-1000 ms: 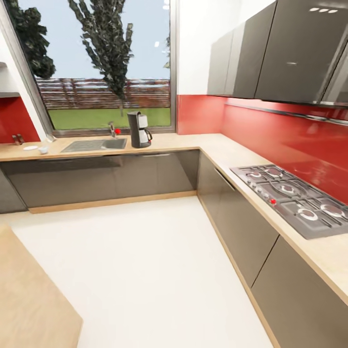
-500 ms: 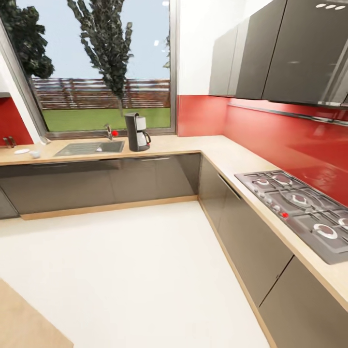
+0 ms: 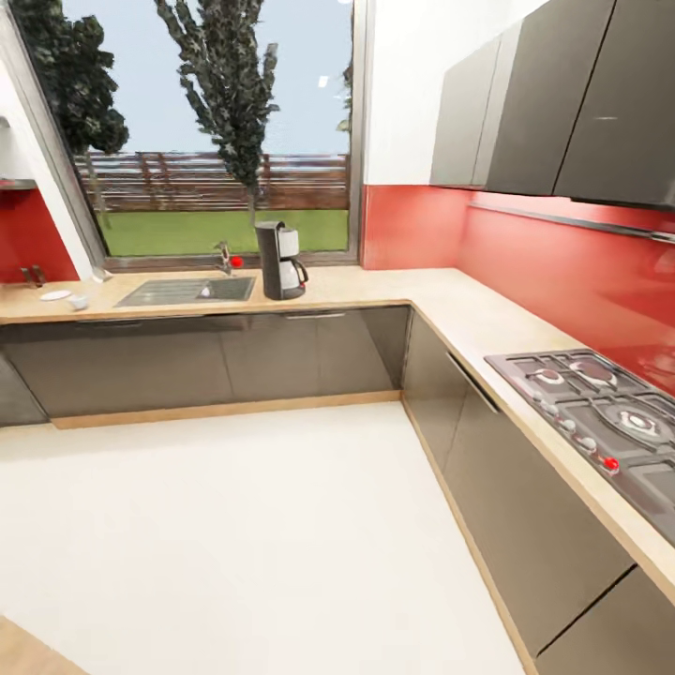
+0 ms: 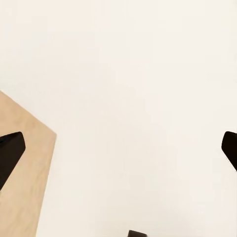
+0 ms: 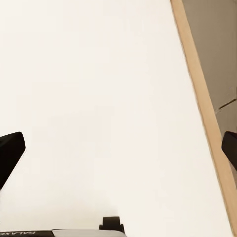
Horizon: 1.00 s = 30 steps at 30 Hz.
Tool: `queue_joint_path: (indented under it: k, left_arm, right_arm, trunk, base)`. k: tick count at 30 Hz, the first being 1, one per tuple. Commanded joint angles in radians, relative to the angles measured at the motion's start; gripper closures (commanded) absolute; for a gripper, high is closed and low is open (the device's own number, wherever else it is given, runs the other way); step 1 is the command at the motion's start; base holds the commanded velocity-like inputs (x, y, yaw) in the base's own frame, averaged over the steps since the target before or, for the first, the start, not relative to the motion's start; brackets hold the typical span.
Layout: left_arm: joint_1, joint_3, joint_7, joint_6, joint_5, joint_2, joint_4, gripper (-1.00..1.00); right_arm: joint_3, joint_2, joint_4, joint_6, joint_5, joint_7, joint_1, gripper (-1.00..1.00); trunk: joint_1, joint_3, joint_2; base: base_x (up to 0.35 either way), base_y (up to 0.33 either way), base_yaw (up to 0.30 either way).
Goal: Set up a coffee station on the kitchen countertop: keep the coffee maker on the countertop, move the bottle of coffee from the kitchen shelf to the counter next to the coffee maker, place a paper coffee filter on top of the coffee maker, put the saucer next to the coffee maker with the coffee cup on the saucer, and place the electric kettle next to the coffee maker.
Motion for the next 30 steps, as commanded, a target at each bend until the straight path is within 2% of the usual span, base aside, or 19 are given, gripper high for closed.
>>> queue_joint_path:
  k: [1,5,16,30]
  left_arm:
    - [-0.001,-0.002,-0.001,-0.003,0.008,0.000,0.001,-1.00]
    - [-0.001,-0.002,-0.001,-0.003,0.008,0.000,0.001,-1.00]
    - [-0.001,-0.002,-0.001,-0.003,0.008,0.000,0.001,-1.00]
    - [-0.001,-0.002,-0.001,-0.003,0.008,0.001,0.001,-1.00]
  right_arm:
    - [-0.001,0.000,0.000,-0.003,0.001,0.000,0.000,-1.00]
    - [-0.001,0.000,0.000,-0.003,0.001,0.000,0.000,-1.00]
    - [-0.001,0.000,-0.002,-0.003,0.000,0.001,0.000,-1.00]
    - [0.000,0.000,-0.001,-0.003,0.001,0.001,0.000,-1.00]
  trunk:
    - [0.001,-0.002,-0.002]
    - [0.001,-0.002,-0.002]
    - [0.001,-0.002,-0.002]
    - [0.001,-0.002,-0.002]
  base:
    - [0.339,0.000,0.266]
    - [0.339,0.000,0.176]
    - [0.339,0.000,0.027]
    - [0.339,0.000,0.258]
